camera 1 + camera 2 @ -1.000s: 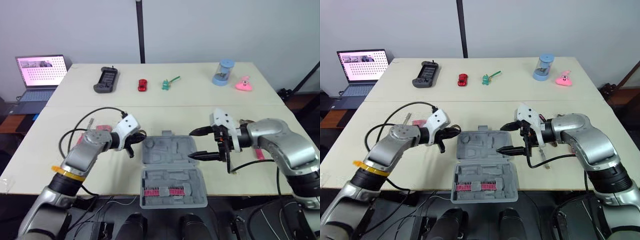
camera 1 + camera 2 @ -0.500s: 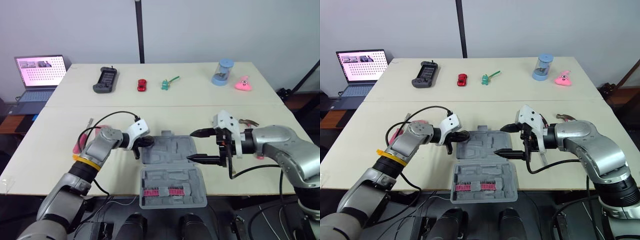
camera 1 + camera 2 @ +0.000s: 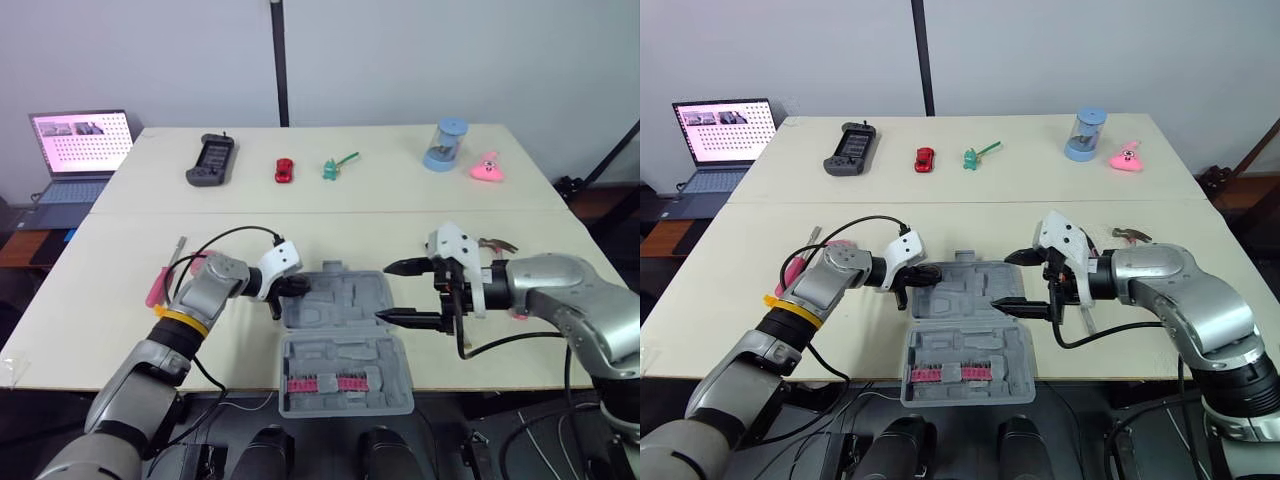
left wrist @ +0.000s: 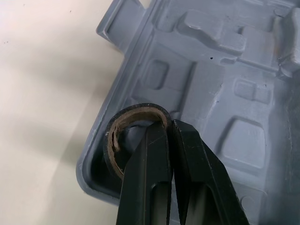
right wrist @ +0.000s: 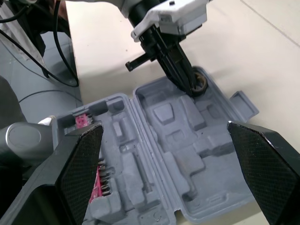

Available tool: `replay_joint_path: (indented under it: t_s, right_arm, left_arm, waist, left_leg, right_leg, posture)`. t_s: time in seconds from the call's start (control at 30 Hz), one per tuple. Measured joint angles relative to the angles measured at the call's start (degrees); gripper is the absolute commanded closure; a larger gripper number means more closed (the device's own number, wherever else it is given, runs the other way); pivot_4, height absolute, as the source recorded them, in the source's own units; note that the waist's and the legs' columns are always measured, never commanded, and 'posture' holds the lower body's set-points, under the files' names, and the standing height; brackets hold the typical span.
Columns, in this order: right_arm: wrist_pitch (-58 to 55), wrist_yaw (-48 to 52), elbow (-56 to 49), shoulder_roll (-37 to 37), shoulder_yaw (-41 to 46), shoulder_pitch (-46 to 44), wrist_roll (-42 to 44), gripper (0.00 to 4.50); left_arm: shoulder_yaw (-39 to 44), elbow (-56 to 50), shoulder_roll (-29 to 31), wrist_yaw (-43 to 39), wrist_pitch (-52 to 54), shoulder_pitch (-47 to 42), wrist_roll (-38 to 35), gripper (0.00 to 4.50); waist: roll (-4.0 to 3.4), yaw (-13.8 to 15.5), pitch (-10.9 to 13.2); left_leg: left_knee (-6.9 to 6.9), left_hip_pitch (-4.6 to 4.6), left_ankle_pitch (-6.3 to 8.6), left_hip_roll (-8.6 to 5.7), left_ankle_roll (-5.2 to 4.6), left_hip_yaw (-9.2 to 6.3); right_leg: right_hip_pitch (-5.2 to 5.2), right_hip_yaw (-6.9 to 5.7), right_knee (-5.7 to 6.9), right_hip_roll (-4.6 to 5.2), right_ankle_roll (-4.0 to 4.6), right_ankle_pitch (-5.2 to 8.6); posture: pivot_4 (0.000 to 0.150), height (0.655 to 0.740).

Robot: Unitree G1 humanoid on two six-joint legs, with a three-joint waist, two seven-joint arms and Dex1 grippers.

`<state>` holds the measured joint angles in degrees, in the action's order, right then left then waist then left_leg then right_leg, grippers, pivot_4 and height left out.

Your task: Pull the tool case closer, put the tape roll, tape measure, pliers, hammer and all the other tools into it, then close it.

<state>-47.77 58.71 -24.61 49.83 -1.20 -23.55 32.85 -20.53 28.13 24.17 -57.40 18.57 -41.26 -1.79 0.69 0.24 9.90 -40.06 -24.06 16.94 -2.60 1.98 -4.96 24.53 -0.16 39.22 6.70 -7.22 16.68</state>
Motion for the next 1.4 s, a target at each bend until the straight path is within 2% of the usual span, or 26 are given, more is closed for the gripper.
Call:
replay_joint_path:
  t_s: [0.07,0.2,0.23,0.4,0.57,0.67,0.7,1.17,1.27,1.4]
  right_arm:
    - [0.29,0.00,0.07,0.08,0.00,0.00,-0.02,0.00]
    - [0.63,0.06,0.29,0.36,-0.07,-0.01,-0.06,0.00]
    - [0.63,0.11,0.39,0.49,-0.12,-0.01,-0.06,0.00]
    - [0.68,0.23,1.32,0.60,-0.51,-0.09,-0.07,0.00]
    - [0.90,0.33,1.55,0.57,-1.14,-0.49,-0.17,0.00]
    - [1.17,0.35,2.42,0.53,-2.07,-1.38,-0.56,0.00]
    - [1.29,0.35,2.45,0.52,-2.29,-1.55,-0.59,0.00]
    - [1.86,0.67,2.53,0.53,-2.69,-2.12,-0.61,0.00]
    - [1.86,0.64,2.53,0.54,-2.69,-2.12,-0.60,0.00]
    - [1.87,0.44,2.53,0.54,-2.69,-2.11,-0.64,0.00]
  left_arm:
    - [0.68,0.00,-0.01,0.06,0.15,0.00,-0.09,3.49]
    - [2.22,-0.64,0.12,-0.41,1.73,-0.01,-0.36,1.31]
    - [2.28,-1.38,0.25,-0.92,2.59,-0.01,-0.74,0.89]
    - [5.58,-7.92,2.59,-2.31,5.91,0.50,-3.10,0.89]
    - [11.43,-9.46,2.94,0.15,4.15,2.08,-5.53,0.89]
    - [13.06,-7.63,2.00,0.83,2.22,3.50,-6.49,1.74]
    - [13.06,-6.95,1.55,1.06,1.68,3.84,-6.53,2.19]
    - [12.24,4.19,-3.41,1.21,-9.76,4.57,-5.09,2.19]
    - [12.40,4.73,-3.72,1.16,-10.89,4.57,-5.11,3.03]
    - [12.53,4.76,-3.57,0.43,-11.68,4.68,-5.09,3.03]
  waist:
    - [0.00,-0.03,0.00]
    - [0.00,-0.05,0.00]
    - [0.00,-0.05,0.00]
    - [0.01,-0.17,0.00]
    - [0.00,-0.78,0.00]
    - [0.00,-0.86,0.00]
    - [0.00,-0.80,0.00]
    - [0.01,-0.86,0.00]
    - [0.01,-0.86,0.00]
    - [0.01,-0.86,0.00]
  left_leg:
    - [0.00,0.00,0.00,0.00,0.00,0.00]
    - [0.00,0.00,0.00,0.00,0.00,0.00]
    - [-0.01,0.00,0.00,0.00,0.00,0.00]
    - [-0.01,0.01,0.00,0.03,0.00,-0.02]
    - [-0.01,0.01,0.00,0.06,0.01,-0.04]
    - [-0.01,0.01,0.00,0.03,0.01,-0.03]
    - [-0.01,0.01,-0.01,0.03,0.01,-0.04]
    - [-0.02,0.01,0.00,0.00,0.01,-0.02]
    - [-0.02,0.01,0.00,0.00,0.01,-0.02]
    - [-0.02,0.01,0.00,0.00,0.01,-0.02]
  right_leg:
    - [0.00,0.00,0.00,-0.01,0.00,0.00]
    - [0.00,0.00,0.01,-0.01,0.00,0.00]
    - [0.00,0.00,0.01,-0.01,0.00,0.00]
    - [0.00,0.00,0.02,-0.01,0.00,0.00]
    - [0.00,0.00,0.02,-0.01,0.00,0.00]
    - [0.00,0.00,0.02,0.00,0.00,0.00]
    - [0.00,-0.01,0.02,0.00,0.00,0.00]
    - [0.00,-0.01,0.02,0.00,-0.01,0.00]
    - [0.00,-0.01,0.02,0.00,-0.01,-0.01]
    - [0.00,-0.01,0.03,0.00,-0.01,-0.01]
  posture:
    - [0.150,0.6753]
    - [0.150,0.6753]
    - [0.150,0.6753]
    - [0.150,0.6753]
    - [0.150,0.6753]
    - [0.150,0.6753]
    - [0.150,0.6753]
    - [0.150,0.6753]
    - [0.150,0.6753]
    - [0.150,0.6753]
